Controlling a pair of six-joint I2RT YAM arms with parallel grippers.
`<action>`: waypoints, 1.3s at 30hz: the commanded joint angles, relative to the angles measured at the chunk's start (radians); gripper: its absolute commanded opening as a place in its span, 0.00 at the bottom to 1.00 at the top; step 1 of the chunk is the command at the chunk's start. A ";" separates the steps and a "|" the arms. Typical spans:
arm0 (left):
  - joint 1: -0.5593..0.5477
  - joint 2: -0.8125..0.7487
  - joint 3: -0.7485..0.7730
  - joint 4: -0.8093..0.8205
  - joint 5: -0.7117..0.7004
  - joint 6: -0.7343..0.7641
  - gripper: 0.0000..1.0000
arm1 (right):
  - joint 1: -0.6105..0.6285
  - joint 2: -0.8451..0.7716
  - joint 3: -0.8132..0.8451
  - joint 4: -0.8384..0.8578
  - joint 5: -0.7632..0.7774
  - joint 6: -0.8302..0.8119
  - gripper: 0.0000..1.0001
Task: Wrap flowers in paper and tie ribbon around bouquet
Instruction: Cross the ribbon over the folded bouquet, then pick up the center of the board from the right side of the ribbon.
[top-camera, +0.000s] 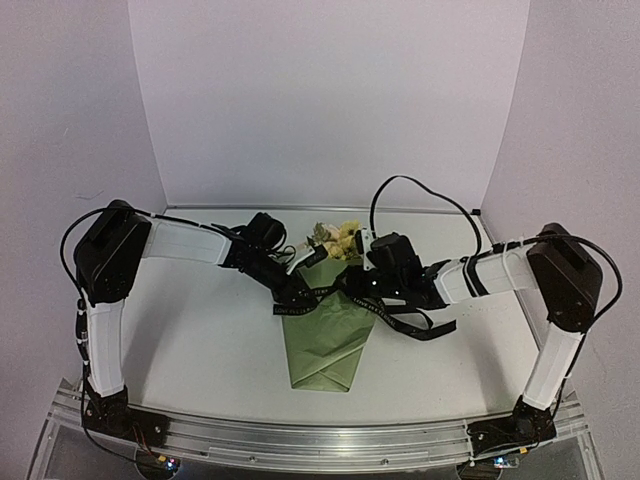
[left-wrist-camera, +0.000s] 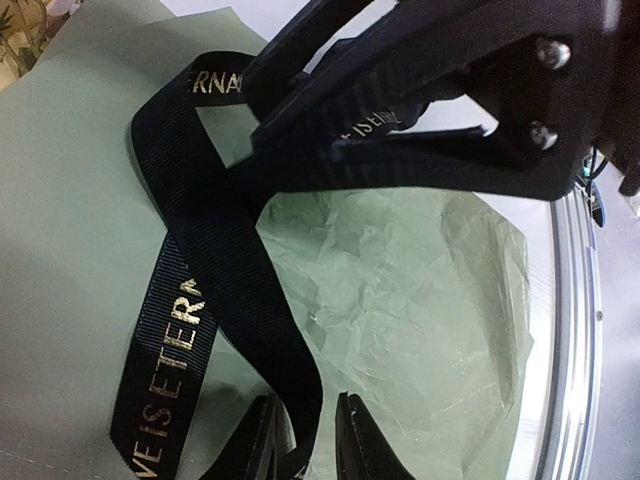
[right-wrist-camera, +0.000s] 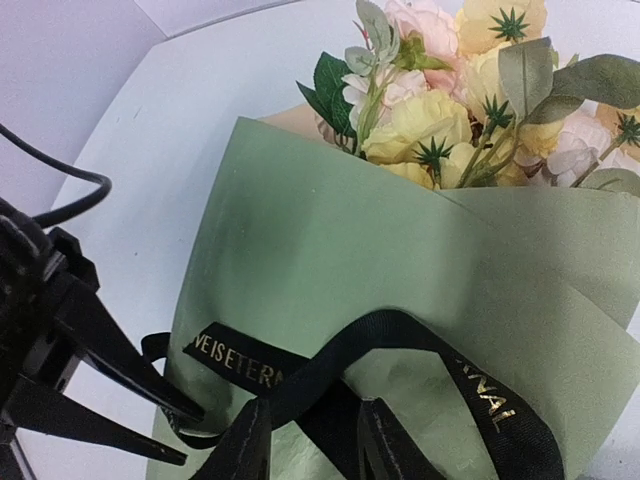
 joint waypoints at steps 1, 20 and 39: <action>-0.009 -0.003 0.036 -0.027 0.003 0.008 0.24 | 0.007 -0.074 -0.034 0.028 -0.002 0.018 0.34; 0.000 -0.156 -0.067 0.099 -0.293 0.011 0.45 | -0.014 -0.312 -0.140 -0.224 -0.006 -0.050 0.62; -0.035 -0.043 0.047 -0.027 -0.395 0.255 0.52 | -0.073 -0.546 -0.262 -0.553 0.058 -0.050 0.80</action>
